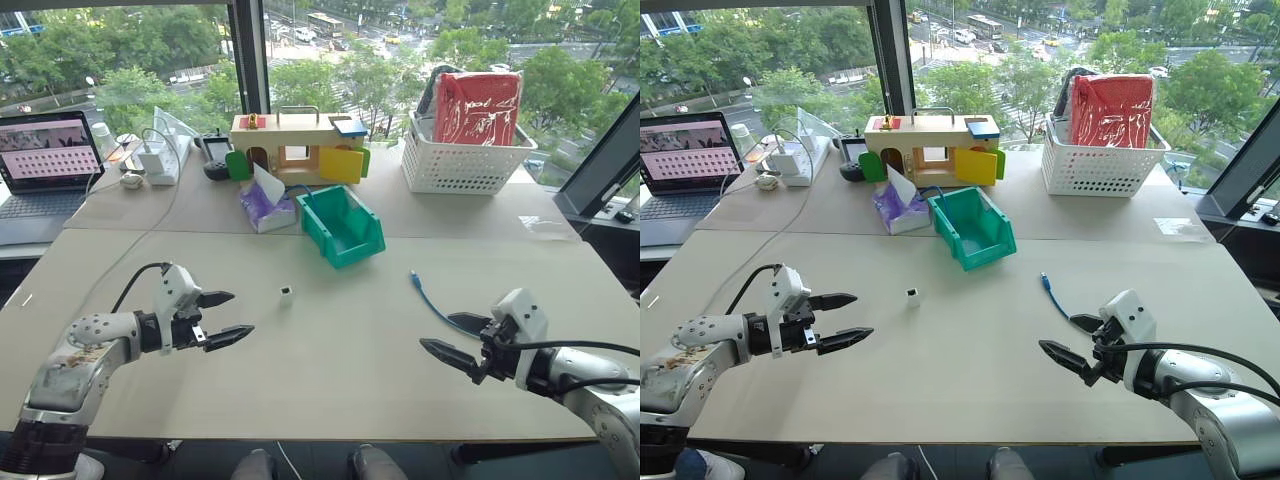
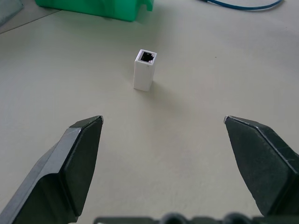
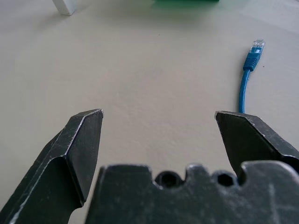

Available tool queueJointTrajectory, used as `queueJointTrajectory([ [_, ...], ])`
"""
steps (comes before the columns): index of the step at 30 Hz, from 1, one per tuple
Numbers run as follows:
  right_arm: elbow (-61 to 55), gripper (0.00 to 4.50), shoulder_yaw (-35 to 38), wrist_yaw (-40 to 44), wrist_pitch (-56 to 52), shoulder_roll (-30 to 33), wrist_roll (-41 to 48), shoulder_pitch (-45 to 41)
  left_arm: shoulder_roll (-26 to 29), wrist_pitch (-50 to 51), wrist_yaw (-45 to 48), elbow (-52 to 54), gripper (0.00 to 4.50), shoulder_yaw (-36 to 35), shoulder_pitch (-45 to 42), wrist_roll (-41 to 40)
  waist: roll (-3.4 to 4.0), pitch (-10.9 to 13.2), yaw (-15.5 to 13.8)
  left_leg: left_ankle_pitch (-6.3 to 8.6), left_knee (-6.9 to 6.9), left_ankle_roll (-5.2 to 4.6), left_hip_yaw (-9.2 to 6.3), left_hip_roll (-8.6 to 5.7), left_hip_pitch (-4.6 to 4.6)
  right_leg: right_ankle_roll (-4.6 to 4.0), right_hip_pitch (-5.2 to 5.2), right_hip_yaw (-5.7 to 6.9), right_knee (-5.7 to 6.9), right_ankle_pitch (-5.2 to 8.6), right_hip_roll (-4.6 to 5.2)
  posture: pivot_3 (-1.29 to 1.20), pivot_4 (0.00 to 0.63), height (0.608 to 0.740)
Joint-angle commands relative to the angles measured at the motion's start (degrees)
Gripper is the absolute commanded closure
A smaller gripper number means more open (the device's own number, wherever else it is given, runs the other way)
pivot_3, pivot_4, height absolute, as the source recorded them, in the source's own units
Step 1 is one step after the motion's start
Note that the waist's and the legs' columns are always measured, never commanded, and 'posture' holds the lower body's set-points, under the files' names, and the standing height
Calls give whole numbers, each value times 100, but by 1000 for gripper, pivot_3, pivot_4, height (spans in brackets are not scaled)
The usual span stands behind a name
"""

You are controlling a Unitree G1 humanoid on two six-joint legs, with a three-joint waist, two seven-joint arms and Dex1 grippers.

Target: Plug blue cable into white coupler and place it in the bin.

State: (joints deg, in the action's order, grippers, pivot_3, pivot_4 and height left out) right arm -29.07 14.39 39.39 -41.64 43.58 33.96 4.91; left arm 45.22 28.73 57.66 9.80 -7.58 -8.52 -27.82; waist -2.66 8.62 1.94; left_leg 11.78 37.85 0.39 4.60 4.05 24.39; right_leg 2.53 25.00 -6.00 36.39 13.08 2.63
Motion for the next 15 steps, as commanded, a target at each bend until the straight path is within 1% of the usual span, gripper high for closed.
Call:
queueJointTrajectory([
  [1,-49,56,254,-28,145,48,-17,-85,18,-172,141,-133,0,-139,-226,-84,0,0,0,0,0,0,0,0,0,0,0,0,0,0,0,0,150,716],
  [4,142,56,240,-115,92,26,-27,-338,124,62,476,-372,0,-314,-681,-474,-3,1,-5,-1,5,1,-1,-1,0,1,2,0,13,1,-1,0,150,716],
  [7,795,56,-209,-324,140,92,-509,-957,272,175,750,-423,0,-419,-953,-707,-3,1,15,-3,14,3,-1,-2,-4,12,1,0,28,8,0,0,150,716],
  [9,1317,56,-521,-444,209,65,-864,-1437,369,322,888,-358,0,-460,-1004,-847,-2,1,56,-3,14,3,0,-2,-9,14,1,-2,31,10,-1,0,150,716],
  [12,2075,56,-1016,-408,247,-90,-1217,-2194,565,455,1065,-106,0,-432,-887,-915,-2,1,93,-3,13,3,2,-2,-11,-3,5,-4,42,12,-3,0,150,716],
  [15,2612,56,-1256,-334,318,-266,-1406,-2628,679,514,1107,91,0,-439,-813,-941,-2,1,67,-3,11,2,-4,-2,-8,-22,12,-3,57,17,-7,0,150,716],
])
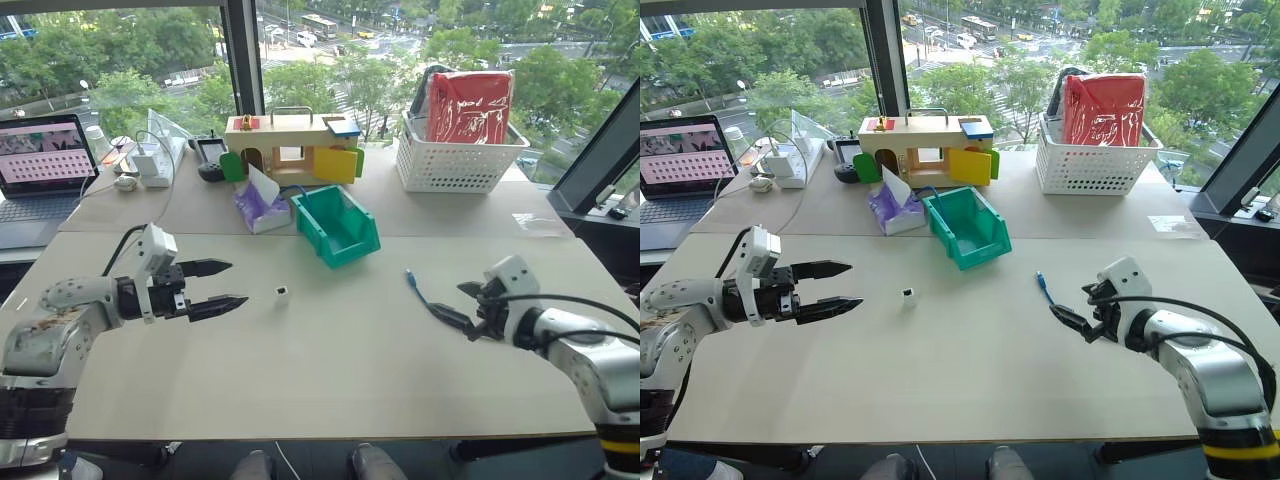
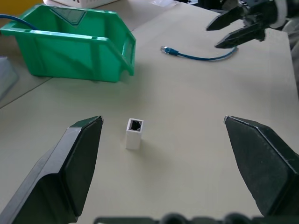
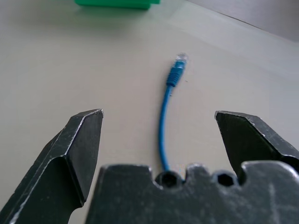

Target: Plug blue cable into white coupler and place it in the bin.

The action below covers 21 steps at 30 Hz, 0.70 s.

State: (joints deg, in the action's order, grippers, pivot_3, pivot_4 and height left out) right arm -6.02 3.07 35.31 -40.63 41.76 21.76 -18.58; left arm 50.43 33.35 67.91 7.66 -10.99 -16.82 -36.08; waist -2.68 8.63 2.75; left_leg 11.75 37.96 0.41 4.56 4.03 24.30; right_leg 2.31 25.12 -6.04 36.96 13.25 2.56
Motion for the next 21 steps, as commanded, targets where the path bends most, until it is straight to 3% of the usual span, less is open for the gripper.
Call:
queueJointTrajectory([
  [1,634,56,-264,98,368,-170,-336,-488,186,158,64,378,0,-129,15,-182,0,0,-24,0,-1,0,-2,0,2,-2,2,1,4,4,0,0,150,716],
  [10,2527,56,-688,92,937,-719,-1070,-1569,291,445,-215,871,0,-280,156,-315,0,1,-34,0,-1,0,-3,-4,4,-1,1,2,5,5,2,0,150,716],
  [14,2646,1142,-784,254,878,-796,-1182,-1496,333,496,-317,1055,0,-371,300,-329,0,1,-30,0,-2,0,-5,-4,3,-1,0,3,6,6,2,0,150,716],
  [21,2390,3507,-854,414,1079,-888,-1271,-1351,295,479,-399,975,0,-351,100,-372,-2,0,-27,-2,-1,3,-5,-4,-10,-2,-9,3,11,5,2,0,150,716],
])
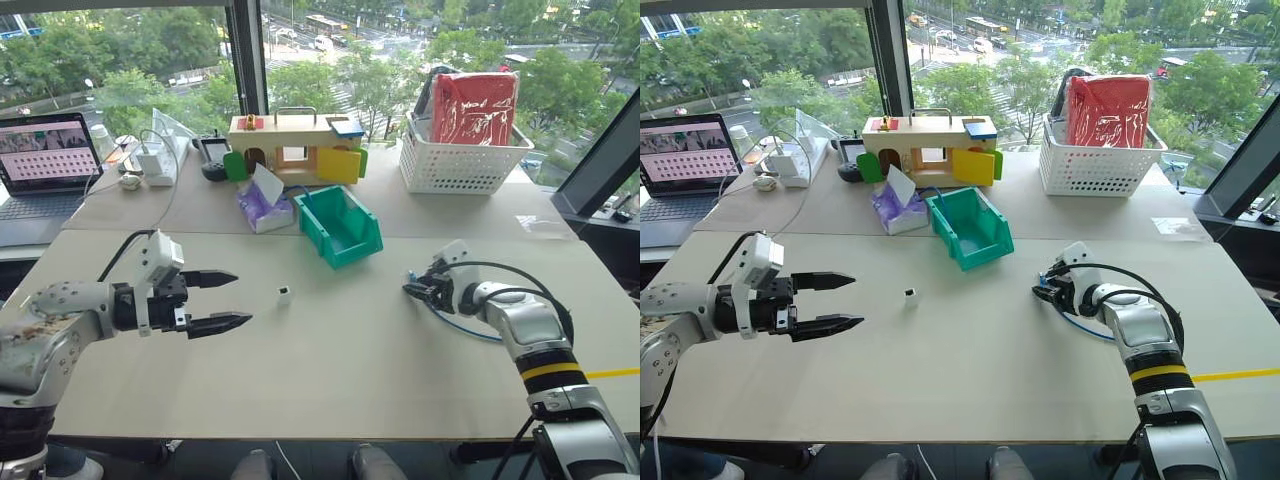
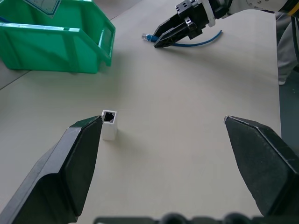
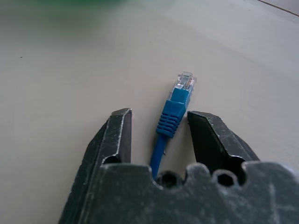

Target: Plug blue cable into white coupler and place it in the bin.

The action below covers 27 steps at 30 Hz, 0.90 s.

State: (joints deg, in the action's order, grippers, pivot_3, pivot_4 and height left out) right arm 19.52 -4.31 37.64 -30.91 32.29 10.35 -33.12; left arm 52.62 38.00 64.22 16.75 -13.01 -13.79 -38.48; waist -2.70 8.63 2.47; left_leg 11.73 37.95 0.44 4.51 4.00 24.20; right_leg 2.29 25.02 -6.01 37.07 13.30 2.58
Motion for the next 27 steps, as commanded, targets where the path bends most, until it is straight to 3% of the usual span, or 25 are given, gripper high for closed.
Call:
queueJointTrajectory([
  [1,-309,3859,-197,382,235,128,-147,118,55,3,-11,64,0,-90,-249,-130,0,0,0,0,0,0,0,0,0,0,0,0,1,0,0,0,150,716],
  [3,-754,4451,-808,1136,1035,556,-601,150,13,-7,41,38,0,55,-358,-117,1,0,-1,0,0,0,0,0,2,0,2,0,1,1,0,0,150,716],
  [6,-1623,4489,-1645,2532,1671,948,-700,124,-131,-247,95,-96,0,564,-572,230,11,7,-2,0,0,0,2,-1,10,4,11,0,0,3,1,0,150,716],
  [9,-1997,4491,-2023,3194,1537,933,-623,14,-225,-558,287,-191,0,1033,-667,546,10,6,25,1,-1,0,-2,3,6,0,8,3,1,5,-7,0,150,716],
  [14,-2259,4499,-2639,3844,1662,568,-751,-220,-336,-806,507,-224,0,1493,-900,804,8,7,-8,0,1,1,-5,3,7,-3,9,4,6,4,-8,0,150,716],
  [19,-1472,4499,-2929,3683,2460,127,-1333,-619,-578,-654,517,156,0,1593,-708,505,9,7,-11,0,5,1,-3,3,9,-3,9,4,6,4,-6,0,150,716],
  [21,-1241,4499,-2891,3715,2516,44,-1347,-672,-597,-792,540,303,0,1809,-550,730,7,5,-17,0,5,1,-5,3,8,-3,8,6,6,5,-7,0,150,716],
  [23,-1167,3490,-2813,3789,2458,72,-1315,-677,-692,-706,444,444,0,1938,-466,741,7,5,-22,0,5,1,-5,3,7,-4,7,6,8,4,-6,0,150,716],
  [27,-1511,2265,-2343,3759,1982,269,-980,-521,-787,-594,280,631,0,2160,-418,821,7,5,-89,0,15,1,-9,3,9,-5,4,8,11,4,-5,0,150,716],
])
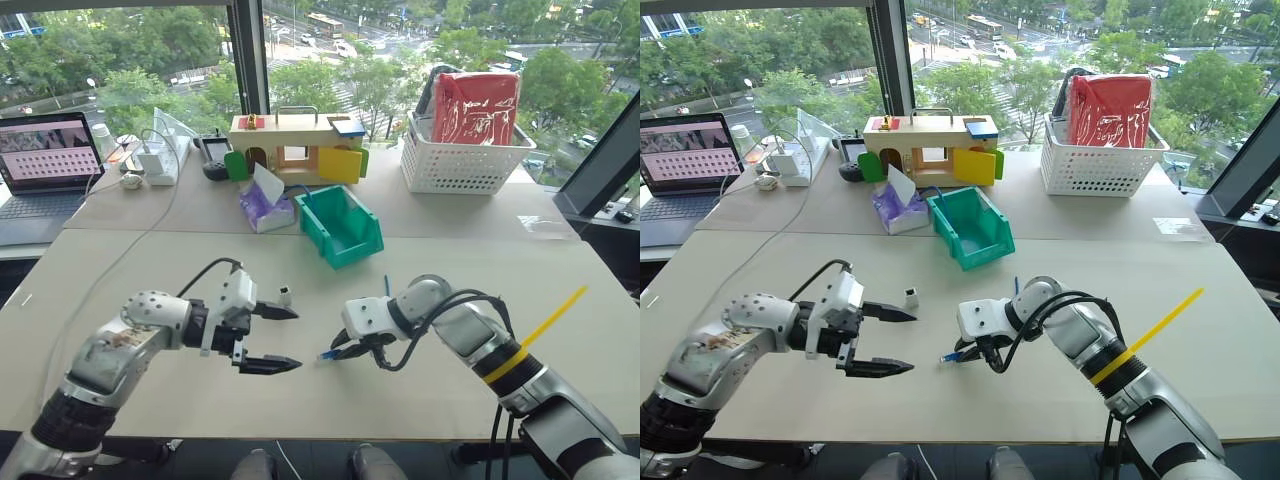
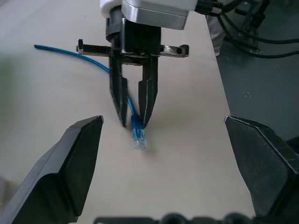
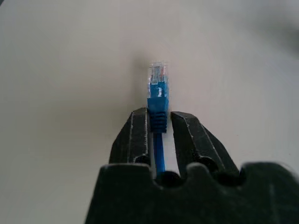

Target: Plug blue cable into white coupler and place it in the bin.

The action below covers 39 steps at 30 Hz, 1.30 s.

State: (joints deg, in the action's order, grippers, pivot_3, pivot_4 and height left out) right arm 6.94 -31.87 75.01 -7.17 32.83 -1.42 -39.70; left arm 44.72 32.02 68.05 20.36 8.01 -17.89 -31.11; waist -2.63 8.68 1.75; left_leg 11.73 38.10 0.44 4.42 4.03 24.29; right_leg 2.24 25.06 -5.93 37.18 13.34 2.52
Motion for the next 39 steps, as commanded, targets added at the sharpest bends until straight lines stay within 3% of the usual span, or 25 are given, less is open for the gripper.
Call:
queueJointTrajectory([
  [1,-417,1957,562,-7,-589,286,304,199,24,37,-106,305,0,126,23,119,0,0,-54,0,1,0,0,0,0,0,0,0,-1,0,1,0,150,716],
  [6,-1431,193,1006,-208,-1170,1030,187,708,-107,-310,-304,2,0,342,123,595,2,1,-109,0,1,0,1,-1,4,0,3,1,-2,1,1,0,150,716],
  [12,-2923,193,1940,-454,-2831,1932,643,1629,-738,-1067,-577,-652,0,852,166,1296,3,0,-110,0,1,0,-2,-3,3,-2,2,2,-2,3,4,0,150,716],
  [19,-4104,193,3229,-881,-4074,2482,1179,2677,-1220,-1650,-637,-1266,0,1165,-57,1798,4,0,-114,1,10,0,-15,-4,6,-1,-3,11,-2,3,4,0,150,716],
  [22,-4468,165,3524,-1136,-4342,2505,1298,3022,-1290,-2046,-569,-1778,675,1237,-161,2044,5,-1,-94,0,11,0,-22,-4,5,0,-5,14,-3,3,3,0,150,716],
  [32,-5540,165,4236,-1639,-5751,2709,2049,3227,-1372,-1752,-66,-2268,4304,1495,-405,2128,5,-3,-101,1,14,0,-43,-9,5,20,-17,30,-5,16,4,0,150,716],
  [35,-5703,165,4539,-1843,-6418,2099,2643,3160,-1468,-1786,15,-2339,4496,1441,-520,2040,1,-6,-99,1,14,-1,-48,-8,3,20,-22,35,-7,16,4,0,150,716],
  [39,-5860,165,5355,-2300,-7623,402,3401,3239,-1914,-1516,-212,-2260,4496,1053,-800,1616,-3,-8,-107,0,20,-1,-62,-10,5,18,-35,45,-9,17,2,0,150,716],
])
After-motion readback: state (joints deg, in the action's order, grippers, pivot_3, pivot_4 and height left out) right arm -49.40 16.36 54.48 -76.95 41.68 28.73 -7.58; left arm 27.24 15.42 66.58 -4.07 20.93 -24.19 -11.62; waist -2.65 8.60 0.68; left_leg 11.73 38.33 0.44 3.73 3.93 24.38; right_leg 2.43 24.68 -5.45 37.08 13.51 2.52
